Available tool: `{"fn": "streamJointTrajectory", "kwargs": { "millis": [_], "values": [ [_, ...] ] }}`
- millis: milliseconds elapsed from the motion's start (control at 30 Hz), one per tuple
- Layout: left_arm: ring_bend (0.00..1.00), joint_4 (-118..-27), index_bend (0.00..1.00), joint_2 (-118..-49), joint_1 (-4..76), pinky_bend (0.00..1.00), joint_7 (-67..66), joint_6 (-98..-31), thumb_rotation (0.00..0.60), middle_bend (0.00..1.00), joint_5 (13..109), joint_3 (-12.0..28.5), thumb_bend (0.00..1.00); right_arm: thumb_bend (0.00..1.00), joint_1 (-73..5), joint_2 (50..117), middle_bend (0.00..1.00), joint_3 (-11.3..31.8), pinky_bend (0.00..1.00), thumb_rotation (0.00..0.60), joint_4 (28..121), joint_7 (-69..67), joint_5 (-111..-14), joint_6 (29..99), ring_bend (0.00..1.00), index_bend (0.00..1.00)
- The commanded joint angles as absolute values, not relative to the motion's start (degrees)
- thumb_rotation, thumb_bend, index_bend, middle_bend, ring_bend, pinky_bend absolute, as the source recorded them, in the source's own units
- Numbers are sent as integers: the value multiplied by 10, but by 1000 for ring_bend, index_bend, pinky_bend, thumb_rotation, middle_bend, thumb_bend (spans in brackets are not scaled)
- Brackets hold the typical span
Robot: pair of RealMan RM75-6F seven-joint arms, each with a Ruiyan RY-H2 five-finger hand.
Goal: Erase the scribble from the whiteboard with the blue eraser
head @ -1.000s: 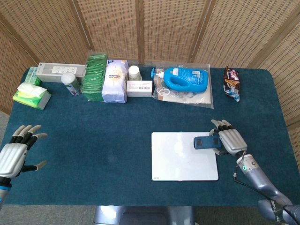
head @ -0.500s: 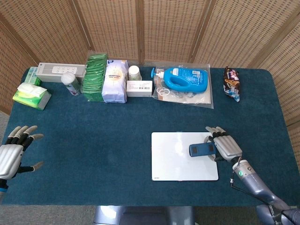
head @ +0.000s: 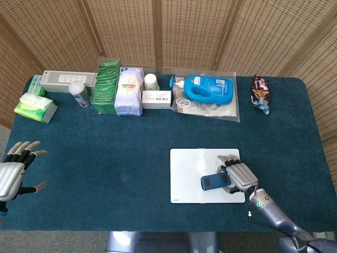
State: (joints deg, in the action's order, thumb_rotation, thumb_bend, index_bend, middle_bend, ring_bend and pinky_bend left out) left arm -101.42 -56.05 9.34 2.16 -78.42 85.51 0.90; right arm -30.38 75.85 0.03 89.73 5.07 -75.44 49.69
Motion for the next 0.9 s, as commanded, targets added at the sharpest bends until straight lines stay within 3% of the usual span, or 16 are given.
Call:
{"fn": "streamJointTrajectory", "kwargs": {
  "millis": [33,233,600,900],
  "values": [
    [76,-1013,248,-562,94,0,21,-782,600,115,855,9,172,306,-305,760,66,-3,0,600,903,56,-758,495,0,652],
    [76,-1013,248,-563,95,0,21,-783,600,116,856,9,173,305,-309,756,60,-3,0,600,907,61,-754,489,0,622],
    [76,-1011,248,-564,95,0,21,-781,600,115,855,9,172,323,-313,741,26,-2,0,600,910,60,-754,486,0,380],
    [76,-1011,250,-565,97,0,19,-779,600,116,854,11,172,324,-312,747,12,-7,0,600,909,59,-755,482,0,285]
  ]
}}
